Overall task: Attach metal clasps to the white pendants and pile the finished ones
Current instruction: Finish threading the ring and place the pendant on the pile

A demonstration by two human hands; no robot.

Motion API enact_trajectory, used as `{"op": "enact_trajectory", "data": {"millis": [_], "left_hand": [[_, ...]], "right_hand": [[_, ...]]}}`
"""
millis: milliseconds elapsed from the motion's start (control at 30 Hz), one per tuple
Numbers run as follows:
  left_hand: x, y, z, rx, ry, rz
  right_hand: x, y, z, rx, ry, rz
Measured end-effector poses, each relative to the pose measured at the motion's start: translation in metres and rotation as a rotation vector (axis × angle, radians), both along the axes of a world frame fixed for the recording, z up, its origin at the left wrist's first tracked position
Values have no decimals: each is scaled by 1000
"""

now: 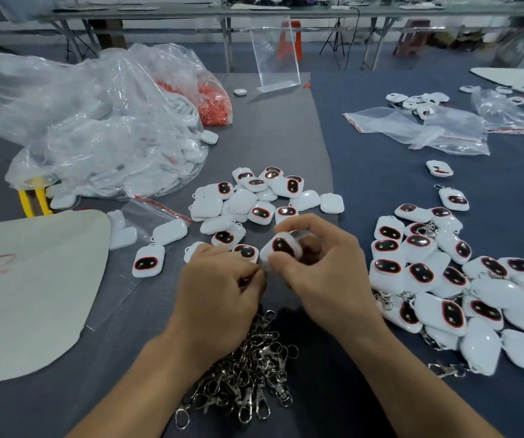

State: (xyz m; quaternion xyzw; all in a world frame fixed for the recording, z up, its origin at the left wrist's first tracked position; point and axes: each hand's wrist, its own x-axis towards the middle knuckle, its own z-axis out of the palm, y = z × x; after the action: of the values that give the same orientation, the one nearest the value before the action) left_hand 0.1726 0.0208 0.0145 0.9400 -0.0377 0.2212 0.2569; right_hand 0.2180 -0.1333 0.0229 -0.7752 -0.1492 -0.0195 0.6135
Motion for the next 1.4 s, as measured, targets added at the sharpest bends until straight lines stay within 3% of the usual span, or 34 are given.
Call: {"op": "enact_trajectory", "data": {"millis": [67, 167, 267, 433, 500, 733, 867, 967, 1067, 1133, 1300, 1400], "left_hand": [[1, -1, -1, 118, 4, -30], [0, 2, -3, 153, 34, -60], [1, 1, -4, 165, -14, -73], [3, -2, -5, 58, -73, -78], [1, 1, -5, 28, -71, -76], [-5, 2, -3, 2, 42, -119], [-7, 1, 3, -48, 234, -189], [-8, 6, 10, -11, 350, -296], [-6, 13, 14, 7, 469, -388], [-4, 13, 15, -23, 467, -389], [-5, 12, 12, -105, 411, -352], [-8, 10, 11, -140, 377, -339]], "right_hand": [[-6, 2, 0, -130, -109, 25], [-10, 8, -1, -199, -114, 95], [-8, 8, -1, -176, -113, 100], [14, -9, 3, -77, -70, -167], [19, -21, 8, -125, -115, -259], [35, -50, 17, -899, -119, -424], [38, -58, 21, -1108, -79, -464], [35, -58, 17, -1086, -148, -445], [21, -34, 12, -907, -348, -419], [10, -9, 4, -862, -417, -281], [14, 19, -11, -625, -195, 248], [28, 14, -13, -690, -196, 404]]}}
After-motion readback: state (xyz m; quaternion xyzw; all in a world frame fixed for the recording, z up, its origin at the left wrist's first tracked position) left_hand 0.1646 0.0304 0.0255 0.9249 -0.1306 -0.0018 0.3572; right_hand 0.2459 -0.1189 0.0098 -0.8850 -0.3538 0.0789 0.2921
